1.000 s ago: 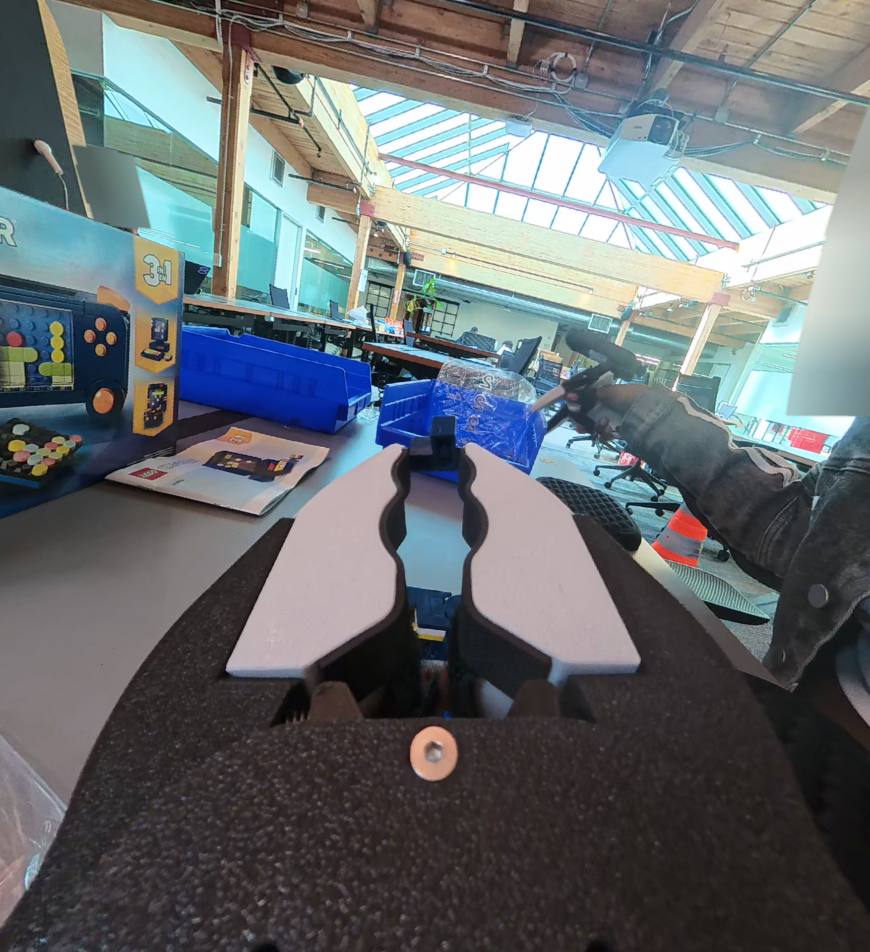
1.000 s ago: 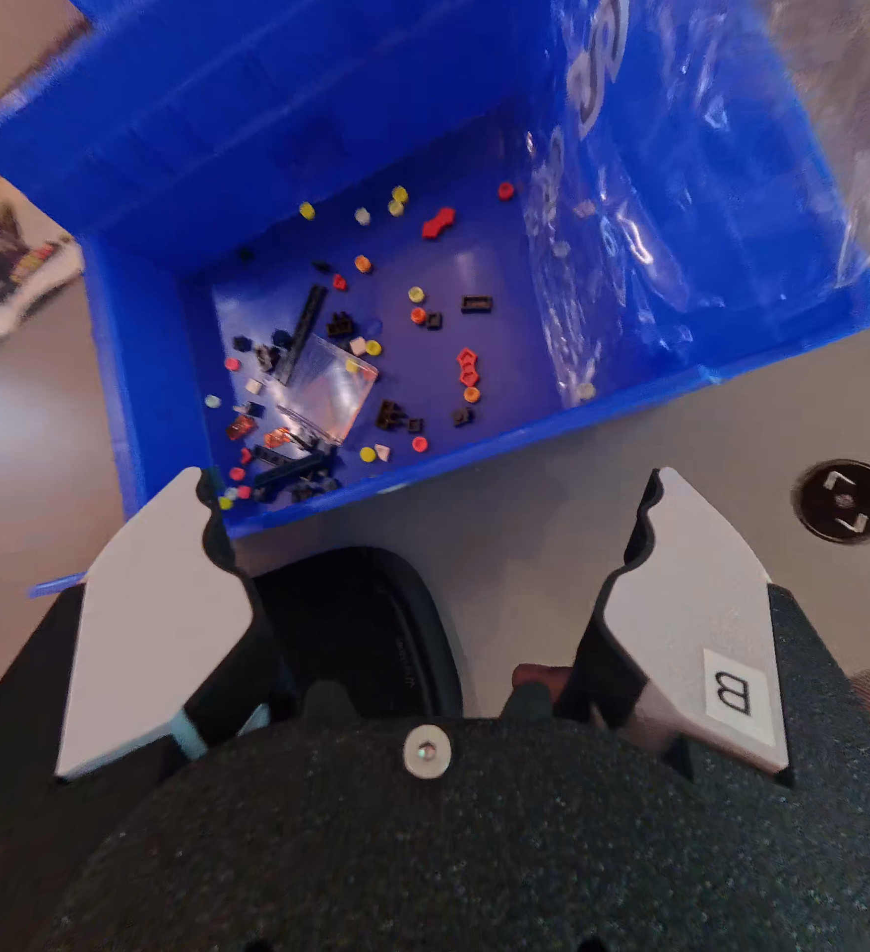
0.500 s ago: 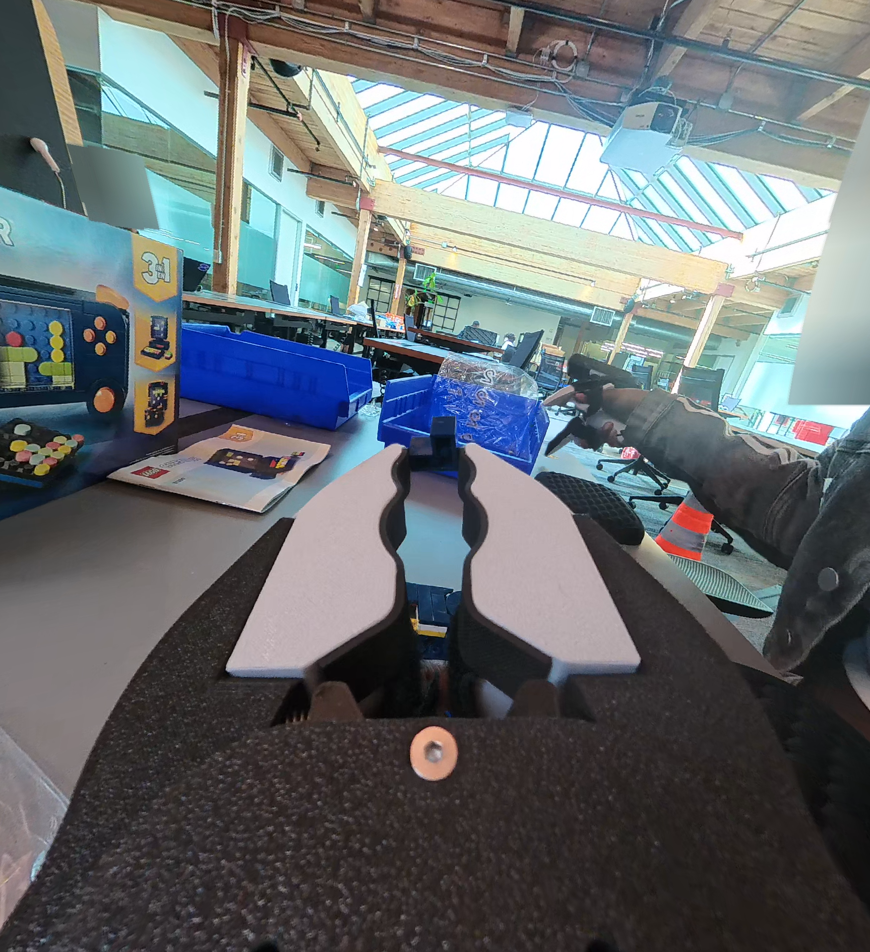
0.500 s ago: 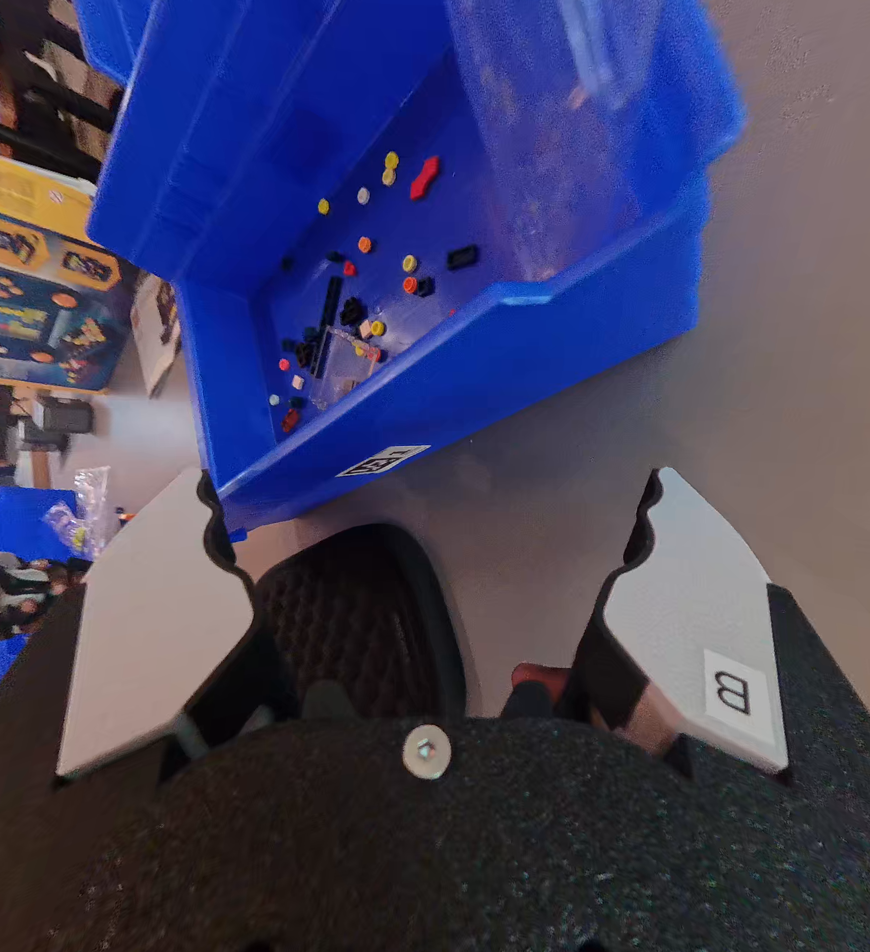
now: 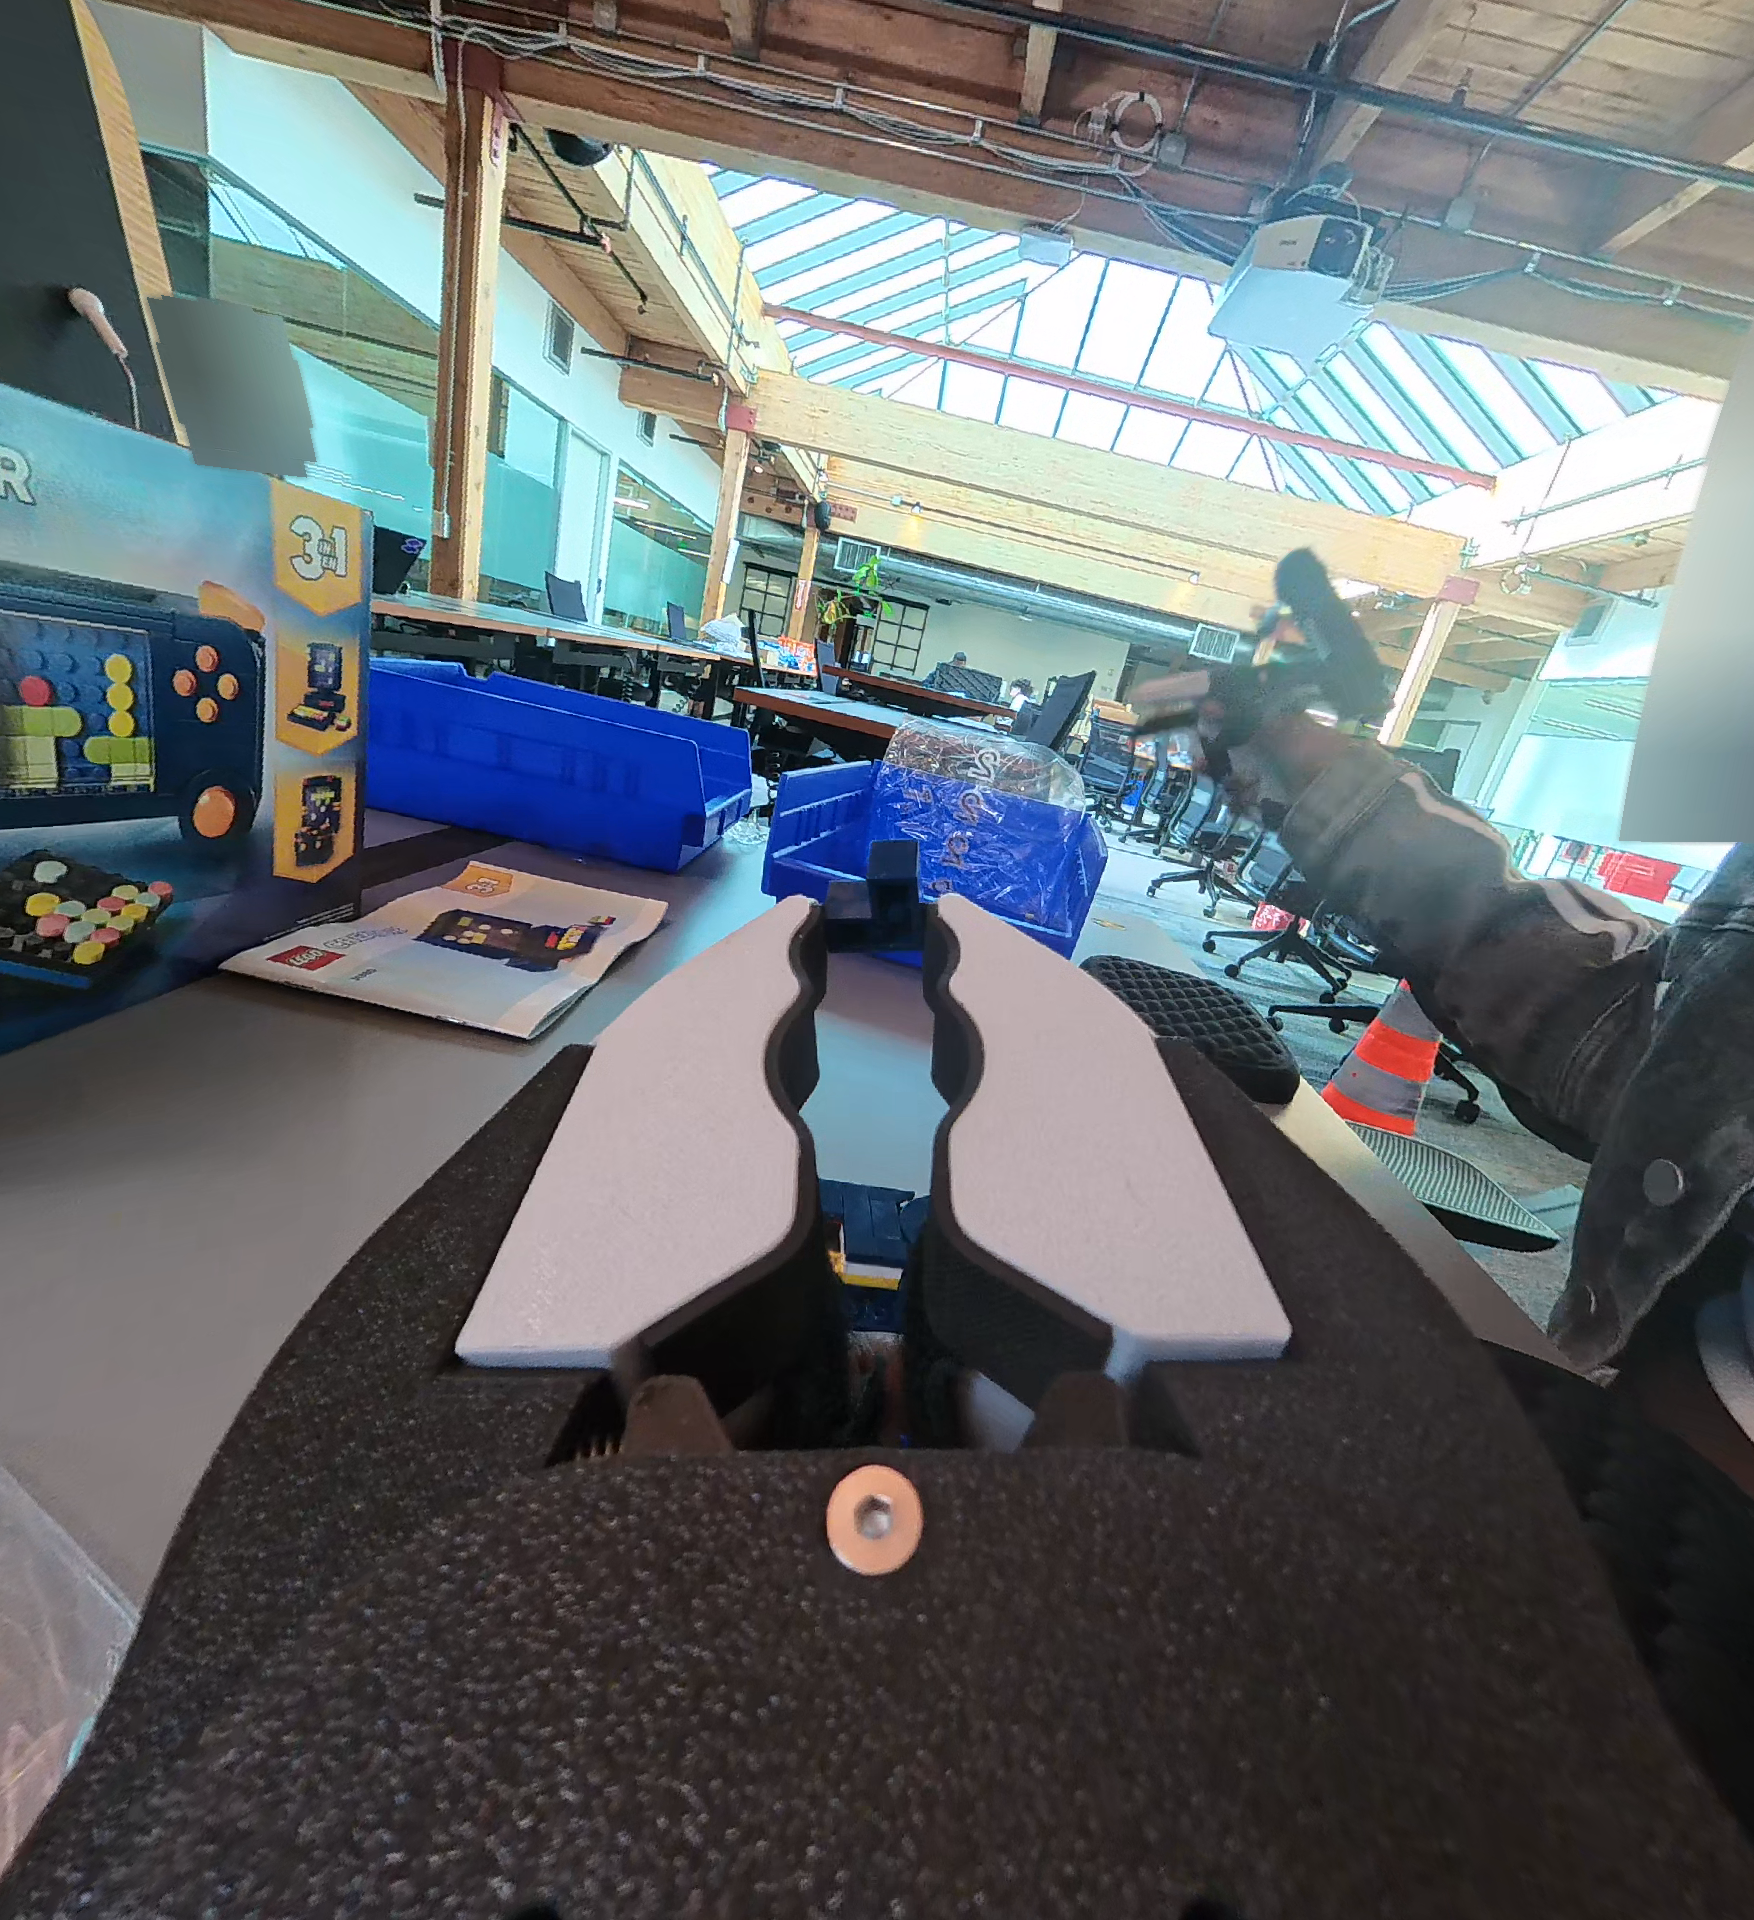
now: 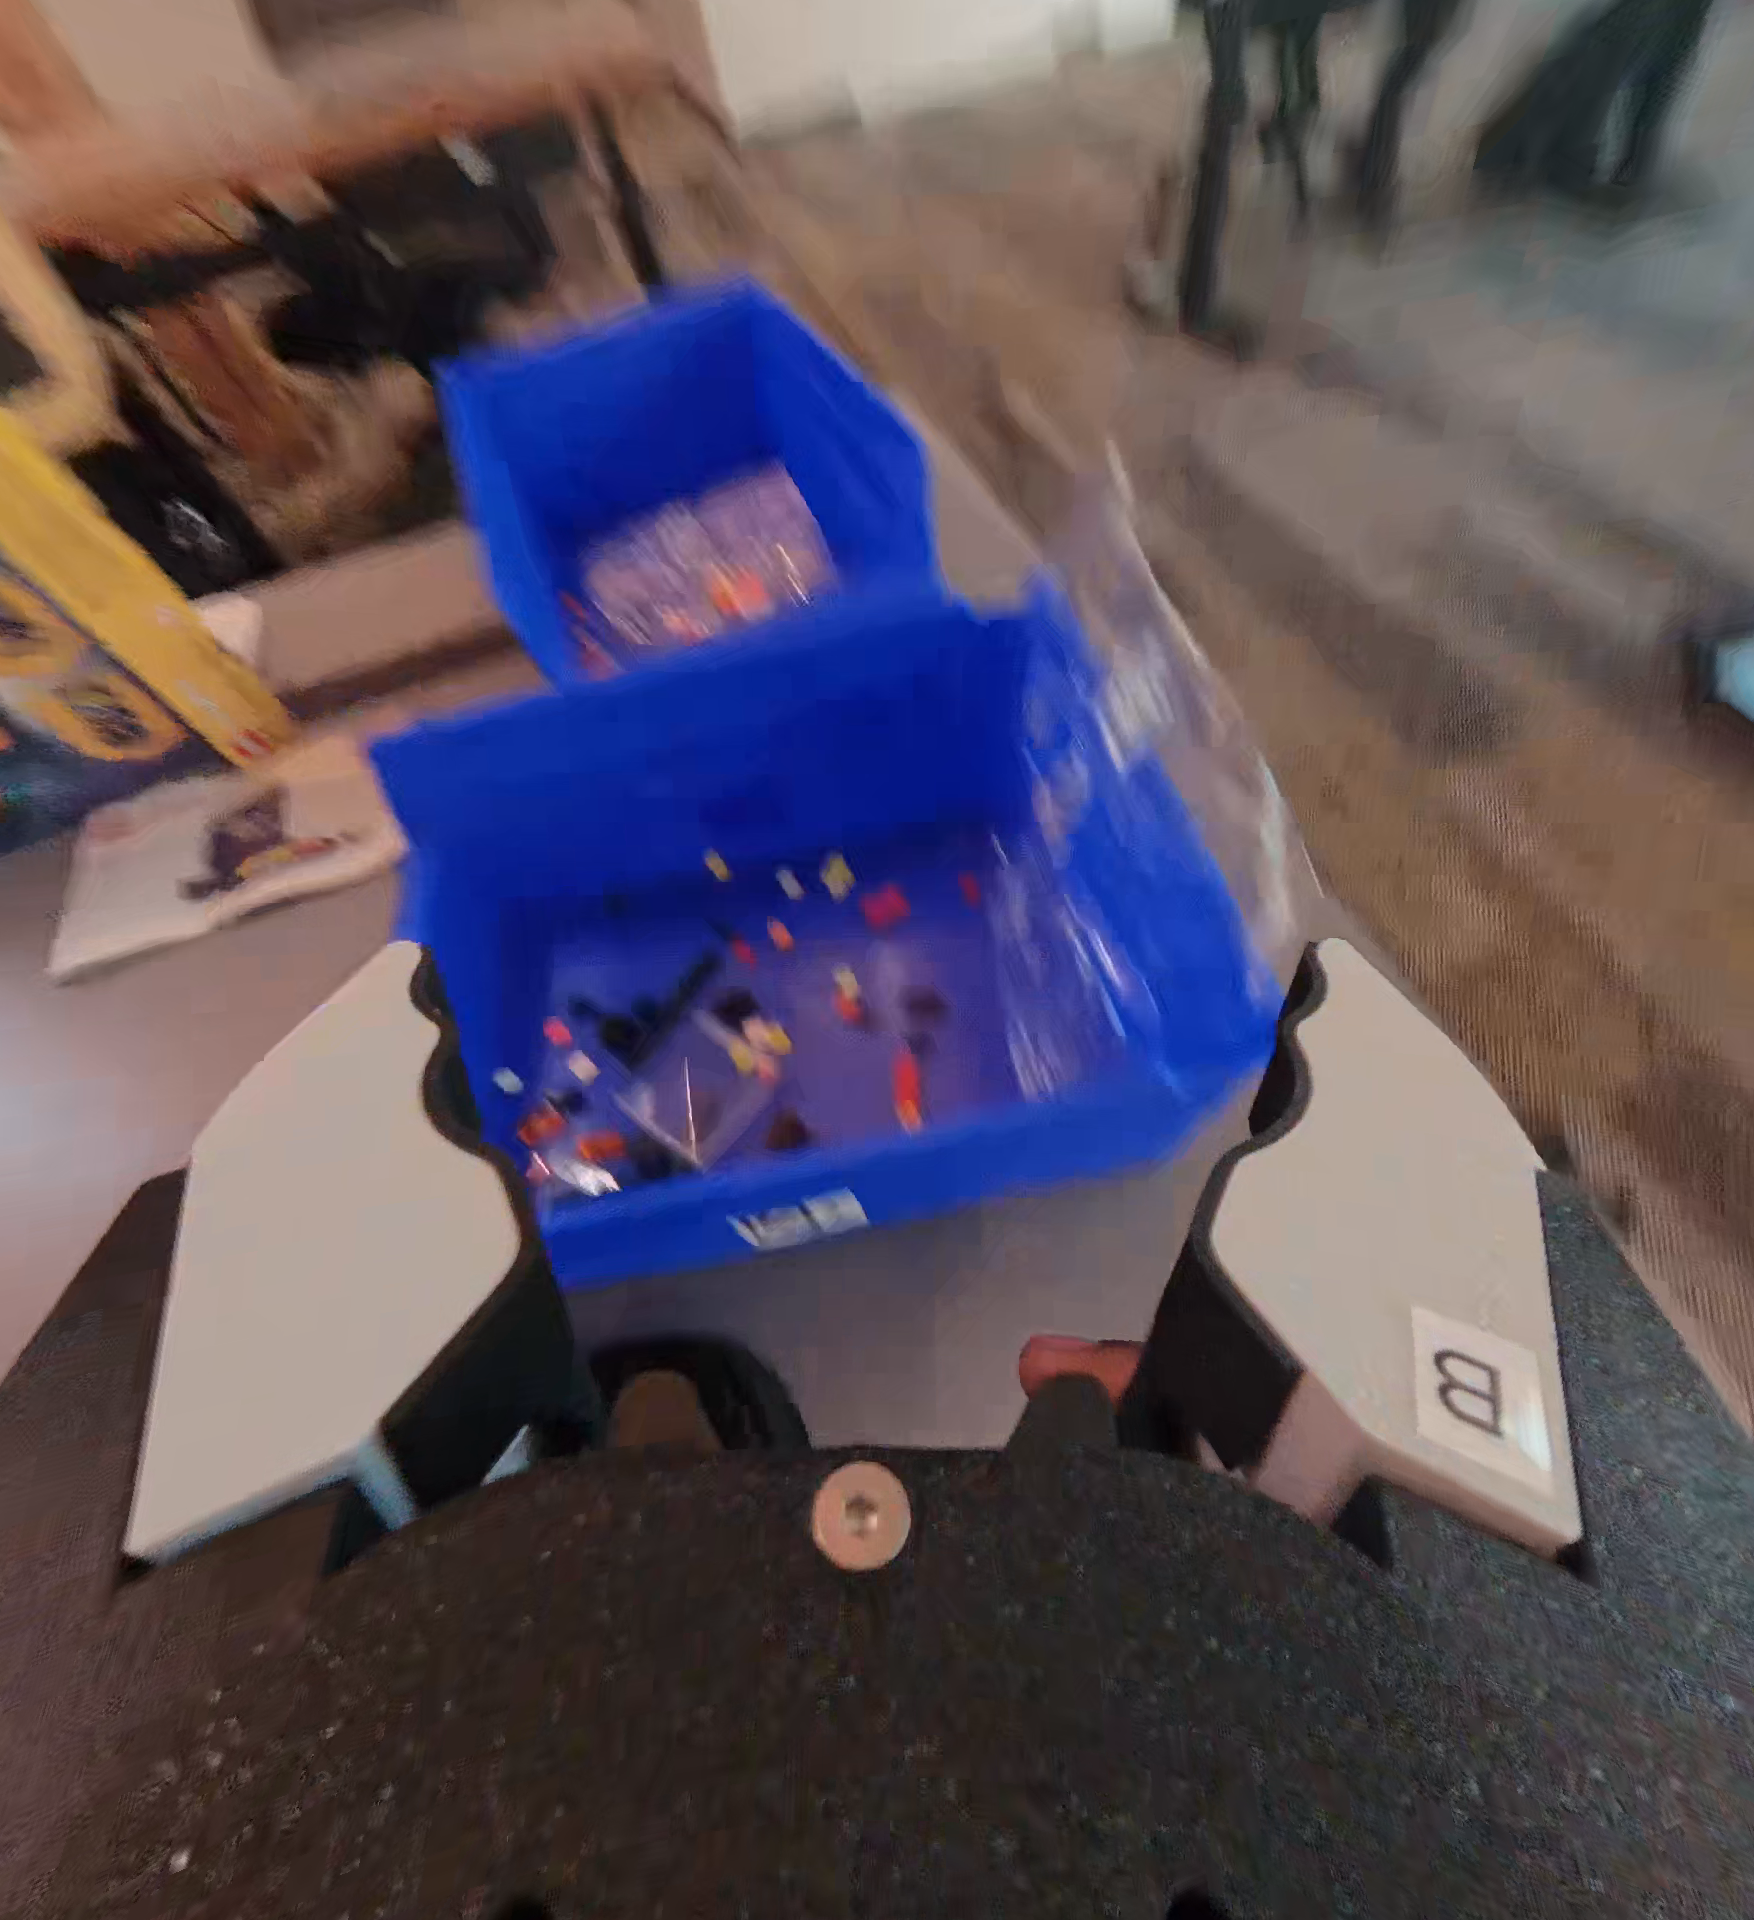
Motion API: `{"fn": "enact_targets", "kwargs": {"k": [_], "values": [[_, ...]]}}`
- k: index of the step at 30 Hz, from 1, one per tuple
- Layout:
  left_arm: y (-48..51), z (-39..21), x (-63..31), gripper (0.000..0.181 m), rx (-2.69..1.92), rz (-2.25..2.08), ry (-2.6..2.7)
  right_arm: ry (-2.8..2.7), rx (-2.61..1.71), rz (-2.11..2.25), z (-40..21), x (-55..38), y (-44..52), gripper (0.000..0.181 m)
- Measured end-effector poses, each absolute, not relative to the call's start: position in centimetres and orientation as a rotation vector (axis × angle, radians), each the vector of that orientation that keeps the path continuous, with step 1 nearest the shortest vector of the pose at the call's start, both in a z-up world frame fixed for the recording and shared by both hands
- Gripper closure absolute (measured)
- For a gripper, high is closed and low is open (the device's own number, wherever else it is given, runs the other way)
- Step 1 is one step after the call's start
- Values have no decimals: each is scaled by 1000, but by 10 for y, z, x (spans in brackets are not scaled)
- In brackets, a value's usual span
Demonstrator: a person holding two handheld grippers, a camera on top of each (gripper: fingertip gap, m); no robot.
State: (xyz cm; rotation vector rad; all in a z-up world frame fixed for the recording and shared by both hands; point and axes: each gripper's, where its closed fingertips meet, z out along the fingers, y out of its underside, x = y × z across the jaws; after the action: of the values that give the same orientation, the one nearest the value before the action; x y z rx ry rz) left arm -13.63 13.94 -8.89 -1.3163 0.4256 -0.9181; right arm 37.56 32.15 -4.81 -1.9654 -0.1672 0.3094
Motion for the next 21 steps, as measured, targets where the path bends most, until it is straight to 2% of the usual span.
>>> {"fn": "enact_targets", "kwargs": {"k": [2, 5, 10, 12, 15, 21], "values": [[138, -86, -135, 165, -1304, -918, 428, -331, -1722, 362, 1, 331, 315, 34], [136, -81, -135, 165, -1290, -914, 433, -544, -1338, 486, 60, 250, 287, 40], [134, -76, -135, 165, -1276, -942, 423, -822, -867, 774, 102, 112, 230, 59], [133, -74, -134, 165, -1264, -967, 418, -943, -748, 924, 100, 58, 207, 75], [130, -69, -133, 165, -1222, -1031, 405, -1204, -615, 1124, 84, -17, 170, 88], [117, -56, -137, 165, -1116, -1201, 385, -1792, -511, 1255, -5, -113, 111, 118]]}}
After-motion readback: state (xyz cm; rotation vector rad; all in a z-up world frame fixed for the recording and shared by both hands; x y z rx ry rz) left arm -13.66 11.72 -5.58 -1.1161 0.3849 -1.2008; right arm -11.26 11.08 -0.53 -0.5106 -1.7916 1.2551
